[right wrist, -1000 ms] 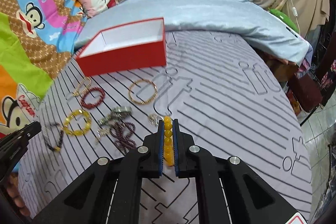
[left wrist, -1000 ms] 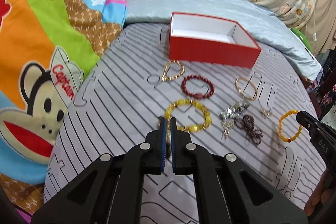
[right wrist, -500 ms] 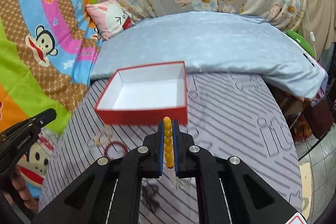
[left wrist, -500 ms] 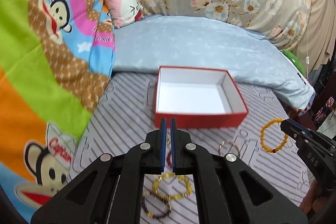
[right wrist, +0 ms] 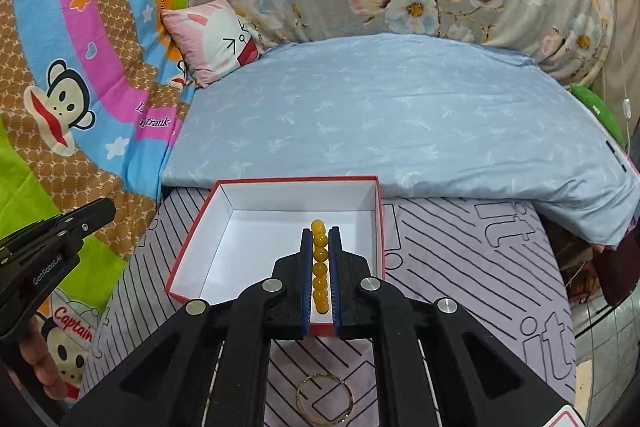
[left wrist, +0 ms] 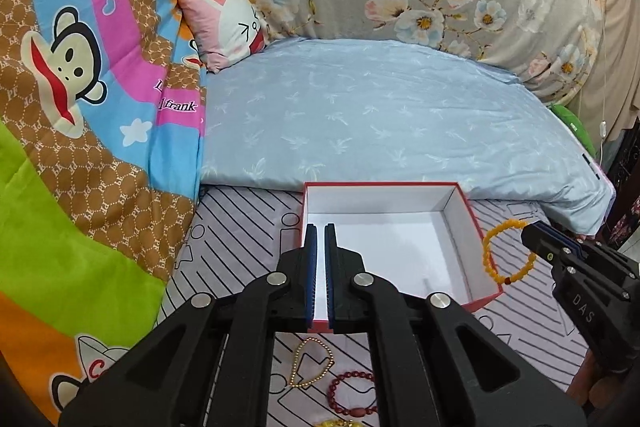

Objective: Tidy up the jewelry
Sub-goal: 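Carry the dark bracelet with the left tool while the right tool carries the yellow-orange bracelet into the red box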

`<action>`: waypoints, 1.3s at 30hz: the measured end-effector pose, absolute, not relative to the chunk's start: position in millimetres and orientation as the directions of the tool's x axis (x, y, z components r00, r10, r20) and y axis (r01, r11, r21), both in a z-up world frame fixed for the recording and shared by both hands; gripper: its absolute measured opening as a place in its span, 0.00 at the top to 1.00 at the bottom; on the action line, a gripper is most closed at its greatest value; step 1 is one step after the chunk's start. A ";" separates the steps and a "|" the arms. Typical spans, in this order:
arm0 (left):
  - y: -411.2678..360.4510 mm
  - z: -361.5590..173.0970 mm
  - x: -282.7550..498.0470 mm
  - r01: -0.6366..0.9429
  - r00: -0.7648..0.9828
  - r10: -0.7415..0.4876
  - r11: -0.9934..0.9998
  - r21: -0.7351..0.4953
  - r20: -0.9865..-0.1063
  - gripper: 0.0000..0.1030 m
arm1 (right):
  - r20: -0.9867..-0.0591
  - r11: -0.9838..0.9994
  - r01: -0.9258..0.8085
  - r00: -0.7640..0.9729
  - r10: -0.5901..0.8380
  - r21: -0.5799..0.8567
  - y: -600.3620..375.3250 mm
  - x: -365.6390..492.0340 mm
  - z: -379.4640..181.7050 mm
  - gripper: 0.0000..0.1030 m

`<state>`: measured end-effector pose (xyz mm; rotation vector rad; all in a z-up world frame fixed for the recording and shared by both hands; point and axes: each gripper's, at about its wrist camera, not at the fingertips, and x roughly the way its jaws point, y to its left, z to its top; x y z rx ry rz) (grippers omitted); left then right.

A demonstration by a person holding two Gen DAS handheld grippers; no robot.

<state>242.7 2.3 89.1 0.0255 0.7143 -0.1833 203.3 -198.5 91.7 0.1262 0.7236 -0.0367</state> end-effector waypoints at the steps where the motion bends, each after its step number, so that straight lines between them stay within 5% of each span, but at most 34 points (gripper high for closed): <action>1: 4.5 84.7 239.8 0.175 0.739 -0.155 0.984 -0.034 -0.656 0.96 | -0.665 0.991 0.076 0.746 0.014 0.106 -198.5 201.9 87.9 0.93; 5: 25.2 52.2 209.3 0.162 0.705 -0.146 0.986 -0.043 -0.694 0.90 | -0.686 0.990 0.060 0.726 0.045 0.129 -193.1 182.8 68.8 0.93; 7: 39.7 31.6 186.2 0.146 0.681 -0.141 0.988 -0.055 -0.718 0.57 | -0.693 0.991 0.057 0.719 0.044 0.122 -188.2 167.3 61.7 0.93; 9: 53.7 8.3 158.7 0.129 0.656 -0.113 0.991 -0.037 -0.746 0.50 | -0.694 0.993 0.055 0.720 0.032 0.103 -184.3 152.9 58.2 0.93; 18: 67.2 -52.7 108.0 0.137 0.537 -0.129 0.988 -0.065 -0.834 0.54 | -0.691 0.992 0.056 0.722 0.037 0.111 -175.4 103.8 56.4 0.93; 26: 59.0 -69.7 104.5 0.192 0.505 -0.153 0.979 -0.062 -0.849 0.71 | -0.689 0.992 0.052 0.723 0.039 0.111 -170.9 103.4 57.0 0.93; 28: 55.8 -70.5 102.0 0.206 0.512 -0.155 0.977 -0.054 -0.845 0.81 | -0.689 0.993 0.051 0.724 0.039 0.111 -170.2 104.3 58.2 0.93; 29: 54.5 -70.5 101.8 0.212 0.510 -0.163 0.975 -0.060 -0.845 0.93 | -0.689 0.993 0.050 0.724 0.041 0.111 -169.6 105.7 59.0 0.93; 39: 45.0 -20.0 117.4 0.244 0.570 -0.233 0.964 -0.108 -0.788 0.93 | -0.678 0.994 0.040 0.734 0.037 0.099 -170.5 129.6 69.4 0.93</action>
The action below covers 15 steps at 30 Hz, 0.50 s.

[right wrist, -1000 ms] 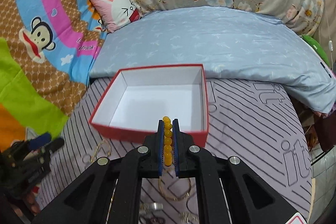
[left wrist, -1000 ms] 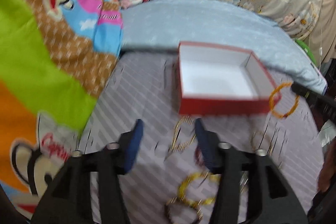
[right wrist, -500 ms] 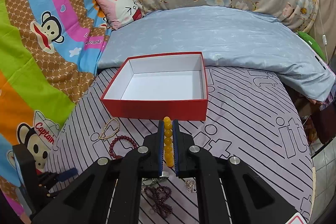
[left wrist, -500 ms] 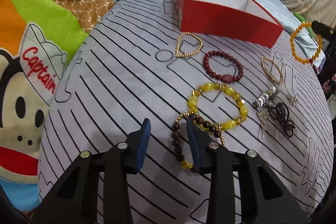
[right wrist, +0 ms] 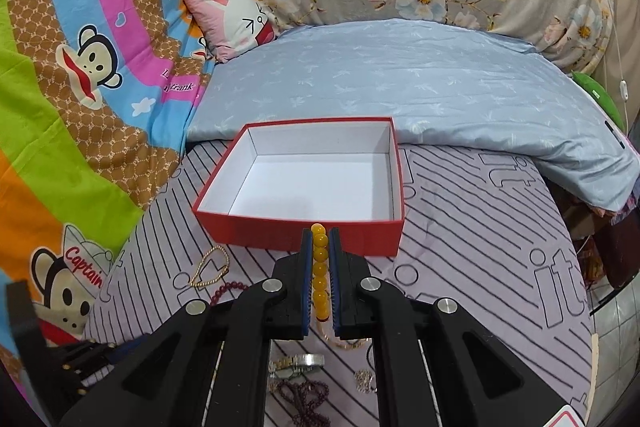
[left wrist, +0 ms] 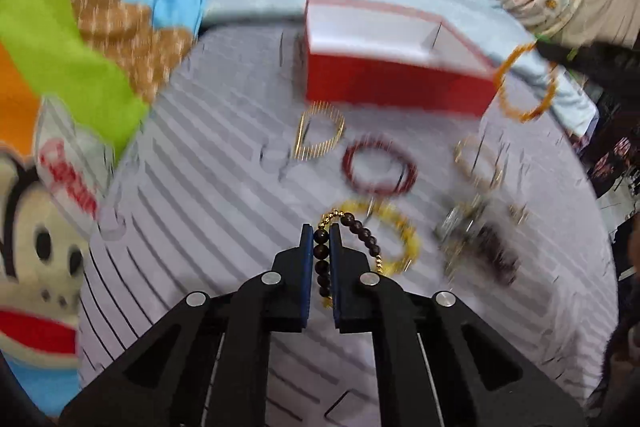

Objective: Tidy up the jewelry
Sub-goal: 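Carry the dark bracelet with the left tool while the right tool carries the yellow-orange bracelet into the red box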

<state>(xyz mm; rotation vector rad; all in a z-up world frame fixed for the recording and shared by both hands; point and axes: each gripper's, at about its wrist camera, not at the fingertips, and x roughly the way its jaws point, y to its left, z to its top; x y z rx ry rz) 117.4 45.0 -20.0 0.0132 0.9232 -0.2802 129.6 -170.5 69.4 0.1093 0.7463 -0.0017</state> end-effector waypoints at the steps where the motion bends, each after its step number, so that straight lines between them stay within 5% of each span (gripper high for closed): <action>1: 42.7 -11.1 122.7 0.251 0.582 -0.242 0.962 -0.112 -0.777 0.93 | -0.675 0.994 0.039 0.736 0.040 0.101 -171.9 134.1 71.2 0.93; 8: 12.7 57.5 197.0 0.286 0.674 -0.277 0.953 -0.104 -0.685 0.93 | -0.671 0.992 0.023 0.738 0.069 0.127 -186.3 189.2 82.4 0.93; 15: -22.8 66.7 286.0 0.293 0.680 -0.299 0.948 -0.125 -0.669 0.93 | -0.691 0.987 0.030 0.717 0.089 0.158 -203.8 252.5 73.3 0.93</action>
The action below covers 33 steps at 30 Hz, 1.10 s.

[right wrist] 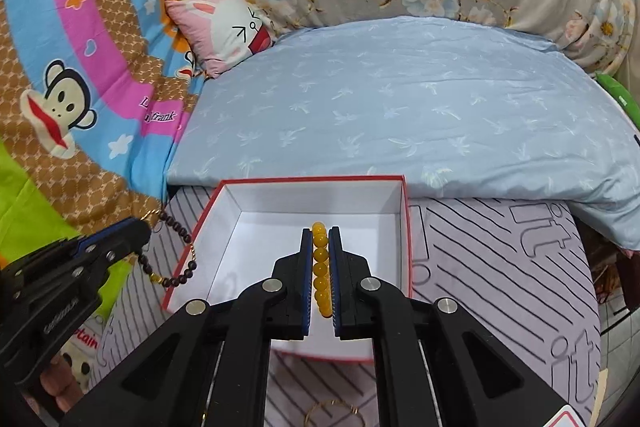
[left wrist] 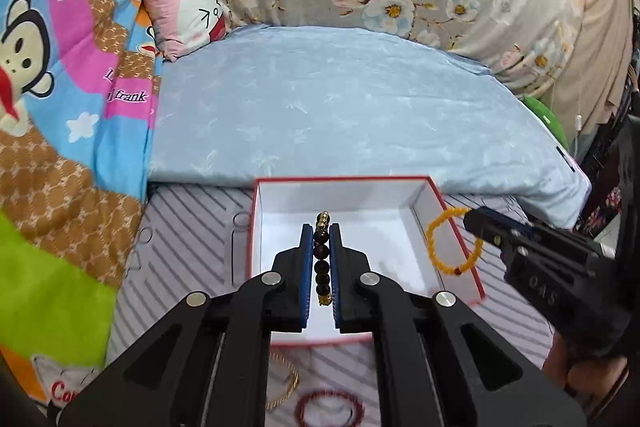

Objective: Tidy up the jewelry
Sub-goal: 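Carry the dark bracelet with the left tool while the right tool carries the yellow-orange bracelet into the red box, then open the left tool inside the red box while the right tool releases its bracelet there, then move the left tool to the yellow crystal bracelet while the right tool reaches the purple bead strand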

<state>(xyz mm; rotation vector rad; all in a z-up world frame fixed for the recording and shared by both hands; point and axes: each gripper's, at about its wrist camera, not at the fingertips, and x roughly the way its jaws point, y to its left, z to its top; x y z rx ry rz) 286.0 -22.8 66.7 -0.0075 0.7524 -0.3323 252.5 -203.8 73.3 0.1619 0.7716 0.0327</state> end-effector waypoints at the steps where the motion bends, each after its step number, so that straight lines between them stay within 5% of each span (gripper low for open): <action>1: -27.1 63.3 295.7 0.294 0.675 -0.296 0.948 -0.121 -0.676 0.93 | -0.696 0.987 0.034 0.713 0.085 0.155 -205.6 260.1 70.4 0.93; 7: -49.8 30.5 344.8 0.282 0.647 -0.270 0.954 -0.105 -0.713 0.86 | -0.725 0.987 0.046 0.684 0.080 0.151 -212.0 302.9 44.1 0.87; 8: -49.5 25.7 348.9 0.266 0.648 -0.253 0.959 -0.097 -0.719 0.76 | -0.726 0.991 0.061 0.686 0.048 0.123 -211.8 306.7 40.2 0.82; 9: -48.5 20.9 353.7 0.238 0.654 -0.227 0.967 -0.089 -0.722 0.50 | -0.728 0.992 0.080 0.686 0.018 0.100 -212.5 308.5 37.4 0.68; 10: -45.5 19.0 355.3 0.216 0.663 -0.207 0.973 -0.081 -0.720 0.37 | -0.724 0.991 0.093 0.690 0.005 0.096 -215.0 308.1 36.1 0.58; 33: -20.8 28.8 230.4 0.169 0.678 -0.137 0.985 -0.028 -0.722 0.36 | -0.687 0.986 0.131 0.726 -0.025 0.104 -205.6 142.9 48.7 0.49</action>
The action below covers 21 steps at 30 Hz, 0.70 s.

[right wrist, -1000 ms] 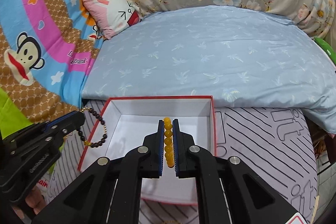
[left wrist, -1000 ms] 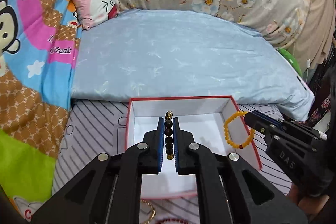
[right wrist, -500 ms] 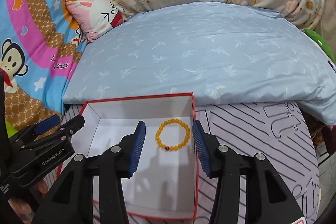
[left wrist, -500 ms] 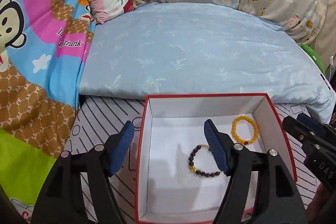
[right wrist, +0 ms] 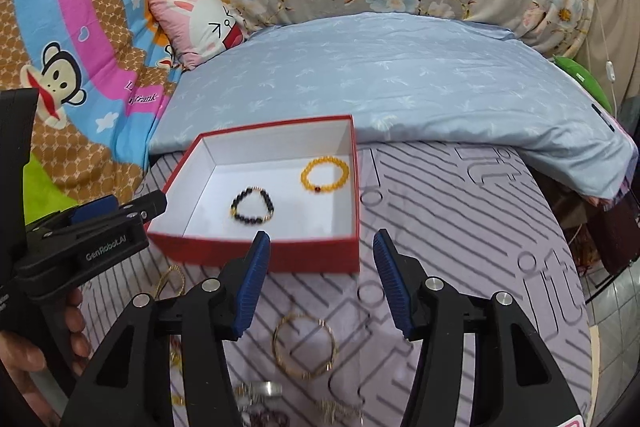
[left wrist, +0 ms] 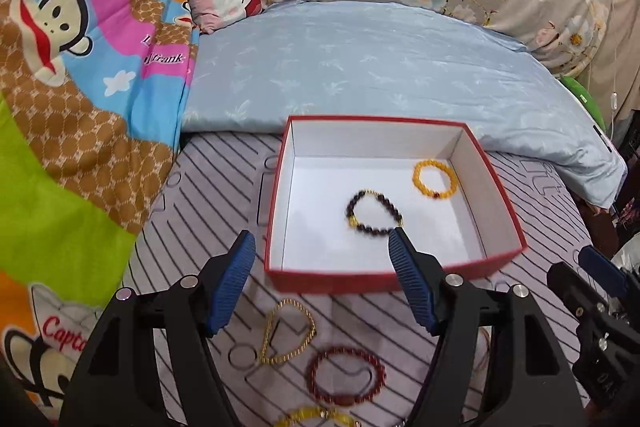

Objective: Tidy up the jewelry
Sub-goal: 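Move the left tool to the yellow crystal bracelet while the right tool reaches the purple bead strand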

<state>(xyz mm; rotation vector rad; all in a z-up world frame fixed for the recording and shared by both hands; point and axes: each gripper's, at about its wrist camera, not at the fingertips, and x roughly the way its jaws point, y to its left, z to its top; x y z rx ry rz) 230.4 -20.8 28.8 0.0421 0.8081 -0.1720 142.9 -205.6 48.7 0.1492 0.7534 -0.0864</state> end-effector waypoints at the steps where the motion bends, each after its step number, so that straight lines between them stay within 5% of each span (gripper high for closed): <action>1: -20.0 27.5 223.3 0.170 0.675 -0.137 0.985 -0.029 -0.725 0.36 | -0.689 0.986 0.132 0.725 -0.026 0.101 -204.7 135.3 47.2 0.49; 21: 25.8 -40.1 108.8 0.109 0.607 -0.069 0.994 -0.002 -0.792 0.36 | -0.751 0.994 0.081 0.661 0.004 0.077 -183.0 14.0 -13.2 0.49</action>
